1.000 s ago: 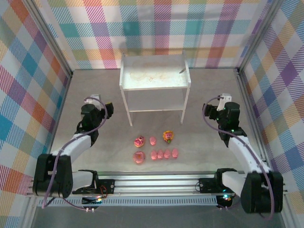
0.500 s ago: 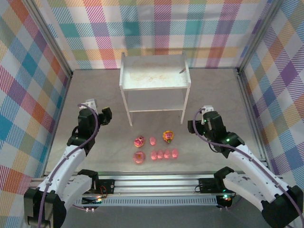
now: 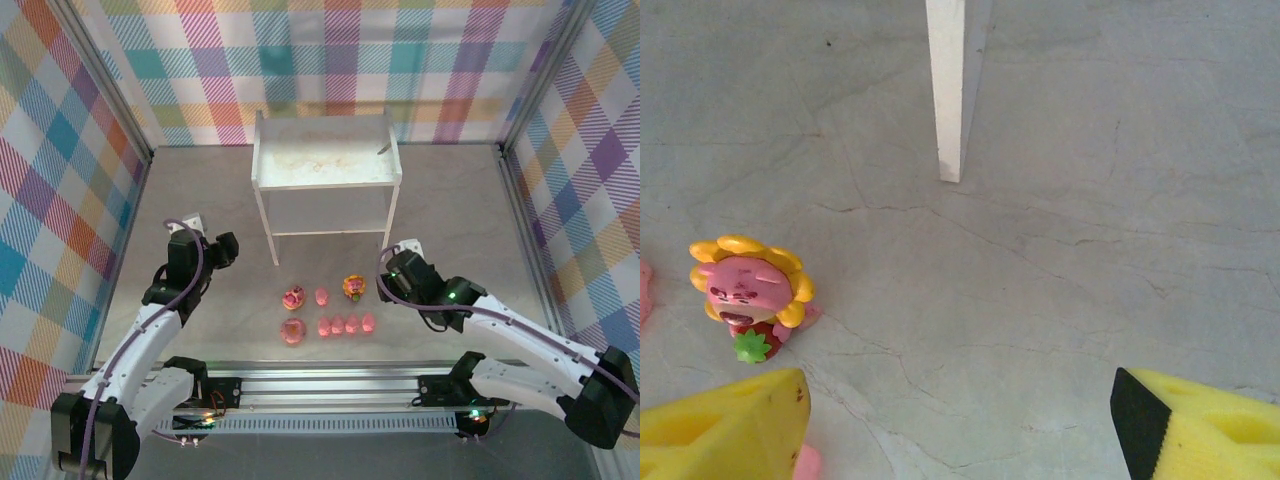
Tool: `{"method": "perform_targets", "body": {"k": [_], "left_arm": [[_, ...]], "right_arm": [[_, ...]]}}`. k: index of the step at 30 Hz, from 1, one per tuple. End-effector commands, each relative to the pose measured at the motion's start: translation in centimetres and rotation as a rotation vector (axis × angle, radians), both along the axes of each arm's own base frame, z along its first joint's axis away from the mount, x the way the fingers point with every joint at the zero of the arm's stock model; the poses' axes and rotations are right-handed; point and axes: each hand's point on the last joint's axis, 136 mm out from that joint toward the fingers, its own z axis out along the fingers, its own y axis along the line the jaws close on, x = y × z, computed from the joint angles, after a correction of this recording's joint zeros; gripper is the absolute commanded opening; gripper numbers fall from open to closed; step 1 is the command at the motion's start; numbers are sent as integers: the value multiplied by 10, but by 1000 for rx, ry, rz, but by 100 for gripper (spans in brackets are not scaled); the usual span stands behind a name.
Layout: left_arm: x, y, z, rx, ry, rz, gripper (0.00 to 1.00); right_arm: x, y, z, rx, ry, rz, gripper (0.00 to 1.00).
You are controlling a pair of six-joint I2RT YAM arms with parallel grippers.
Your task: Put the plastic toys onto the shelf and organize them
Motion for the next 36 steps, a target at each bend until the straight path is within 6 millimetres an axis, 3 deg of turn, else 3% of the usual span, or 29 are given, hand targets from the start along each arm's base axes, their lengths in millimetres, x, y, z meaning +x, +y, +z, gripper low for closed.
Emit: {"method": "perform_targets", "body": {"k": [1, 20, 27, 36], "left_arm": [[-1, -7, 5, -31, 8, -13, 69], [-13, -11, -11, -16, 70, -40, 64], [-12, -13, -9, -5, 76, -53, 65], [-10, -14, -10, -4, 76, -61, 65]], "right_arm": [[3, 6, 6, -3, -15, -36, 80], [0, 49, -18, -30, 49, -44, 78], [-2, 77, -31, 10, 70, -16, 83], [1, 93, -49, 27, 112, -39, 87]]}}
